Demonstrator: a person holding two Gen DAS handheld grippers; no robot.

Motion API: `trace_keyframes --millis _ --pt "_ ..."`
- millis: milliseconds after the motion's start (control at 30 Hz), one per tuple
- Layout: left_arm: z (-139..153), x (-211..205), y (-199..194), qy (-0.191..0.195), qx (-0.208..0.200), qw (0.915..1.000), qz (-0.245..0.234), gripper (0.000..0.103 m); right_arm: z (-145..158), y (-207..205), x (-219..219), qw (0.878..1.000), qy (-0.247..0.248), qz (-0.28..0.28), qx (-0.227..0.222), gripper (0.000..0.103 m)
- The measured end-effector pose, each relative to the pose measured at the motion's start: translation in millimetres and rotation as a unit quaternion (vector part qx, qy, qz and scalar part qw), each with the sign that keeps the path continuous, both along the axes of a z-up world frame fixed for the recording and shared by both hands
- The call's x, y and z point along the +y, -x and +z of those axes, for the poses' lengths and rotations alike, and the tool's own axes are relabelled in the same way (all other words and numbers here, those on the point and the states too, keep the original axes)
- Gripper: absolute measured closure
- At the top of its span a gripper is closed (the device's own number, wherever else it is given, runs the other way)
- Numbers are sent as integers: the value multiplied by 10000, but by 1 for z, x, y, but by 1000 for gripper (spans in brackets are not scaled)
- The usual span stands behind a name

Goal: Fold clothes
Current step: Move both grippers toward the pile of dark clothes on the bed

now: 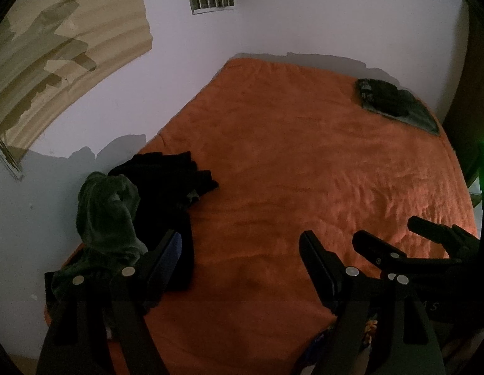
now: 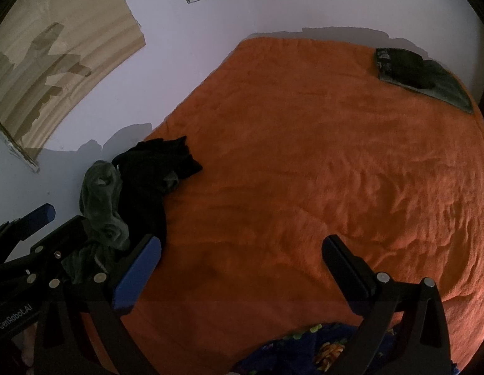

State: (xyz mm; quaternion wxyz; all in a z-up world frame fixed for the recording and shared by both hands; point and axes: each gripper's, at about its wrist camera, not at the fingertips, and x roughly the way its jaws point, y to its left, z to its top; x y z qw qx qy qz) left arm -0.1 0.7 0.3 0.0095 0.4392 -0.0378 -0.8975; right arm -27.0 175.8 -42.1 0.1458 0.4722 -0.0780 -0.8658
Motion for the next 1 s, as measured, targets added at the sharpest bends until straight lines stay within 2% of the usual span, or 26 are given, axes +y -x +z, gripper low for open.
trace_keyframes --millis 600,933,1000 --pt "3 4 0 45 -7 10000 -6 24 -4 -3 -5 10000 -27 -4 36 0" --pt "5 -3 0 -191 185 9996 7 24 -3 -4 -4 10000 -9 -14 80 0" --pt "5 -5 1 -175 96 9998 9 24 -2 -2 -4 10000 -8 -15 69 0"
